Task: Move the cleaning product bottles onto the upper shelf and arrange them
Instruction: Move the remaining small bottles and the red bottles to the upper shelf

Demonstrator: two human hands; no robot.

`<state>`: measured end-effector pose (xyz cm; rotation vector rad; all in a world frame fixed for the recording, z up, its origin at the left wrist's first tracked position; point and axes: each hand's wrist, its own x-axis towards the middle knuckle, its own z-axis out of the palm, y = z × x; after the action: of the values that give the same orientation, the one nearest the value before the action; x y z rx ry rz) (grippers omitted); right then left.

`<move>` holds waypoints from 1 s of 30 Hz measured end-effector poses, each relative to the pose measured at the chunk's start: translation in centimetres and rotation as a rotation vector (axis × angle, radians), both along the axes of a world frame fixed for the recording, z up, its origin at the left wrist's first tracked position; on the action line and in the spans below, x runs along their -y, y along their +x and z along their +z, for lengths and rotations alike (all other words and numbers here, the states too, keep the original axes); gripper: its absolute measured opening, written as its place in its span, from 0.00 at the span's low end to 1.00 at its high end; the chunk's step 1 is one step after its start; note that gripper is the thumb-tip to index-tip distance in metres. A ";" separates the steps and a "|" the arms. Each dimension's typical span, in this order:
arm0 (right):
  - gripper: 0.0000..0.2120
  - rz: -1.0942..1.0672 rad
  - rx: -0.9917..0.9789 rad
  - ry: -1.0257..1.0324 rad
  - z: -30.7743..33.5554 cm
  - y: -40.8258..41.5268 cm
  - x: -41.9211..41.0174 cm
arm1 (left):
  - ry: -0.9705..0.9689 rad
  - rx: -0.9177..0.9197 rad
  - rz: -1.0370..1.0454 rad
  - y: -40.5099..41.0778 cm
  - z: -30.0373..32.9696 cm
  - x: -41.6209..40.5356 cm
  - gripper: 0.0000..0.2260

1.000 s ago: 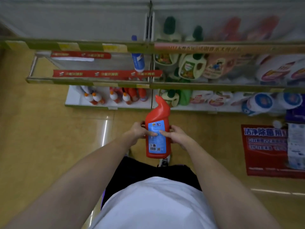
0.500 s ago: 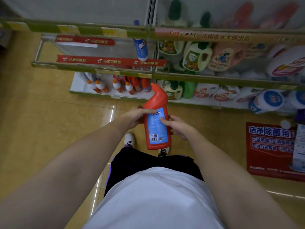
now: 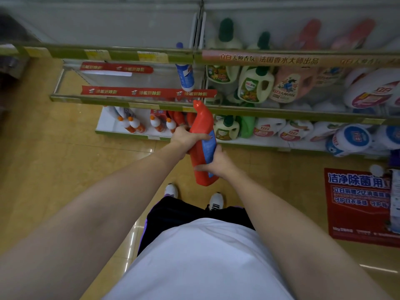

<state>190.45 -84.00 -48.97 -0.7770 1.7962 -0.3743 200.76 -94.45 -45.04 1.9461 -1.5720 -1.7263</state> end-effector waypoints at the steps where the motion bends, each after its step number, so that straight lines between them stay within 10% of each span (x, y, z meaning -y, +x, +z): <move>1: 0.60 0.002 -0.052 -0.012 0.2 0.4 0.2 | 0.001 0.010 0.016 -0.4 0.3 0.1 0.39; 7: 0.46 -0.068 -0.232 -0.101 1.0 -0.2 1.3 | 0.049 0.064 -0.045 -2.5 2.6 0.9 0.37; 19: 0.32 -0.191 0.543 0.015 2.1 -2.7 -0.1 | 0.288 -0.278 0.139 -1.5 1.6 2.1 0.35; 30: 0.21 -0.335 0.601 -0.004 2.3 -2.4 0.9 | 0.092 -0.126 0.339 -2.2 1.1 3.8 0.47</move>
<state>188.08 -84.85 -46.70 -0.3078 1.3452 -0.7455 198.54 -98.20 -43.93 1.9613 -1.0653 -1.7604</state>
